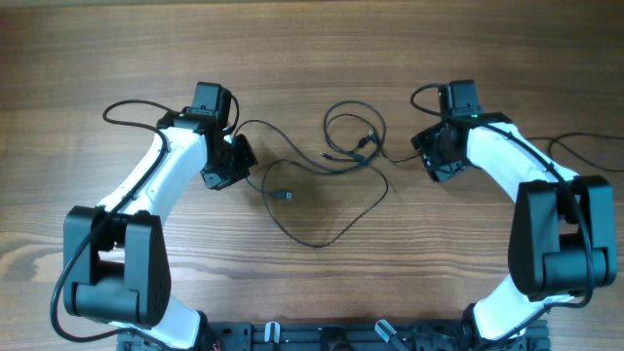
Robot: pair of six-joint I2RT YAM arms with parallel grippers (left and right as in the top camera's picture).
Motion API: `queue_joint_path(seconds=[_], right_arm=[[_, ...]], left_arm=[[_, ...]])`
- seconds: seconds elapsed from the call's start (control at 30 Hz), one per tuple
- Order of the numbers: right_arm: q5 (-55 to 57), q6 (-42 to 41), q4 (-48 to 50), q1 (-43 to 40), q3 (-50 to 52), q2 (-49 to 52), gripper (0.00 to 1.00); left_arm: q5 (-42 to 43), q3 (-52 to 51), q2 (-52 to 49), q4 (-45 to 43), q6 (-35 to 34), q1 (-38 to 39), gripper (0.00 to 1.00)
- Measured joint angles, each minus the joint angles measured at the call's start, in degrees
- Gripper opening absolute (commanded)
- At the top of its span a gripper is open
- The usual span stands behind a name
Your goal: Untangle cables
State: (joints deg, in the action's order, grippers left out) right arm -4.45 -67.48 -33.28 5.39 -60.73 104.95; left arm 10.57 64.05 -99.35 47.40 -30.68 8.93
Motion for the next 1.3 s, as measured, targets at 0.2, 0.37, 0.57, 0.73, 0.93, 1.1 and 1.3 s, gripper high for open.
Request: queue_joint_path(seconds=[0.2,0.37,0.57,0.73,0.93,1.1,1.3], right_arm=[[-0.96,1.14,0.09,0.09,0.72,0.00,0.04],[-2.86,12.94,-5.22,-0.33,-0.04,-0.07,0.04],[-5.88,30.86,-14.53,-5.55,-12.09,-6.64,0.04],[-5.11,34.40,-14.95,-17.68,-22.01,-17.11,0.04],[4.00,34.69,-20.94,-33.03,-22.60,-19.69,0.67],[7.45,34.86,-25.22,-41.13,-22.56,-17.53,0.89],[1.88,37.51,-27.47,-41.77,-22.45,-14.03,1.00]], left_arm=[[0.00,0.00,0.00,0.00,0.00,0.00,0.04],[0.00,0.00,0.00,0.00,0.00,0.00,0.04],[0.00,0.00,0.00,0.55,0.00,0.00,0.04],[0.00,0.00,0.00,1.38,0.00,0.00,0.04],[0.00,0.00,0.00,1.46,0.00,0.00,0.04],[0.00,0.00,0.00,1.46,0.00,0.00,0.04],[0.00,0.00,0.00,1.46,0.00,0.00,0.04]])
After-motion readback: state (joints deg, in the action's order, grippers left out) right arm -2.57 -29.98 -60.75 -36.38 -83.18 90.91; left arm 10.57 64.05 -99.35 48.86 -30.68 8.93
